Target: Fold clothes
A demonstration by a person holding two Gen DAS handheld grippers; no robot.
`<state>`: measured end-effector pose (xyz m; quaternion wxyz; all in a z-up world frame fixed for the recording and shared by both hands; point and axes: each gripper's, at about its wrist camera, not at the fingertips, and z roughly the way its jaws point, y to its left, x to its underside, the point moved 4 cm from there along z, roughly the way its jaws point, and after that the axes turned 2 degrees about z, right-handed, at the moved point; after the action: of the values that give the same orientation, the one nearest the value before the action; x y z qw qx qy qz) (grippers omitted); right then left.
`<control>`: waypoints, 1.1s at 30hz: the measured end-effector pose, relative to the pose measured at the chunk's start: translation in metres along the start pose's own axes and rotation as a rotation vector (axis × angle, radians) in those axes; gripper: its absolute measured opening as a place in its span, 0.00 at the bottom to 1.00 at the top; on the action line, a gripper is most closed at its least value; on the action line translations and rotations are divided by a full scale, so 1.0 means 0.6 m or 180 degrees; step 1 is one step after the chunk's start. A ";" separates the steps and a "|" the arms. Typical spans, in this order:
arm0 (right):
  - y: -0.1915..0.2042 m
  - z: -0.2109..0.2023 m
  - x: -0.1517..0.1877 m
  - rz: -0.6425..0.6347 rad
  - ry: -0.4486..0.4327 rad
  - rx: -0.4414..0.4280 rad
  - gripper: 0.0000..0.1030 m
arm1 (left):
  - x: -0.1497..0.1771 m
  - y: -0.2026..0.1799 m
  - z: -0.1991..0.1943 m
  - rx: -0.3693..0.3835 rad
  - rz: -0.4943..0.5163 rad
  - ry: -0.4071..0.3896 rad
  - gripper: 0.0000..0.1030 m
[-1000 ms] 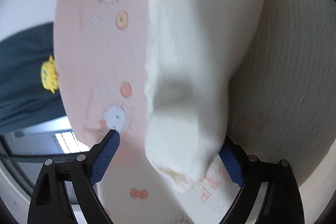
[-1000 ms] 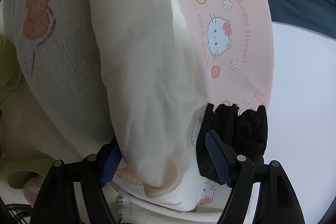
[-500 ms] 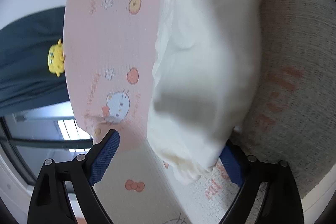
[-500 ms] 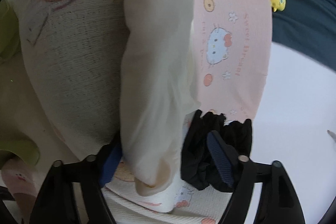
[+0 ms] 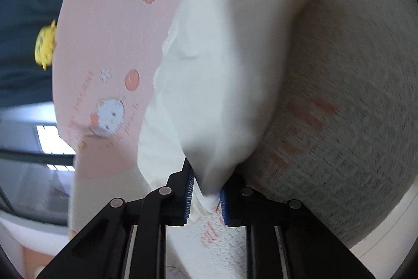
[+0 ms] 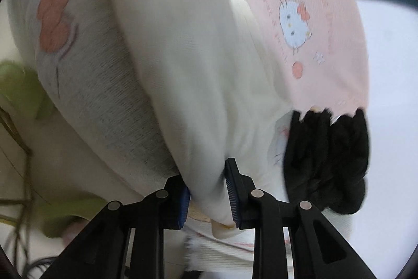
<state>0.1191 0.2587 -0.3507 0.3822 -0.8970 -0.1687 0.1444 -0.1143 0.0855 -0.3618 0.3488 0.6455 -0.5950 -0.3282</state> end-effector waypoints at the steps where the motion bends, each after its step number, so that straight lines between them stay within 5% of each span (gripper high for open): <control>1: -0.009 0.001 -0.001 0.0097 0.0014 -0.0131 0.26 | -0.004 0.009 0.003 0.0106 -0.0144 0.0051 0.13; 9: -0.119 0.023 -0.019 0.1424 0.0328 -0.1226 0.22 | -0.011 0.105 0.044 0.1312 -0.1241 0.0450 0.14; 16: -0.160 0.022 -0.039 0.1877 0.0285 -0.1273 0.22 | -0.008 0.155 0.072 0.1978 -0.1903 0.0653 0.14; 21: -0.220 0.037 -0.070 0.2012 0.0155 -0.1050 0.22 | -0.009 0.176 0.075 0.2090 -0.2049 0.0724 0.14; 26: -0.232 0.047 -0.104 0.1881 0.0164 -0.0755 0.22 | -0.017 0.205 0.064 0.1903 -0.2062 0.0575 0.14; 33: -0.267 0.083 -0.136 0.2058 0.0257 -0.0787 0.22 | -0.034 0.226 0.080 0.1848 -0.2244 0.0511 0.19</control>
<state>-0.0045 0.3610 -0.2560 0.2115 -0.9485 0.1232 0.2009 -0.2294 0.0961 -0.2736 0.0657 0.9027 -0.3777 -0.1956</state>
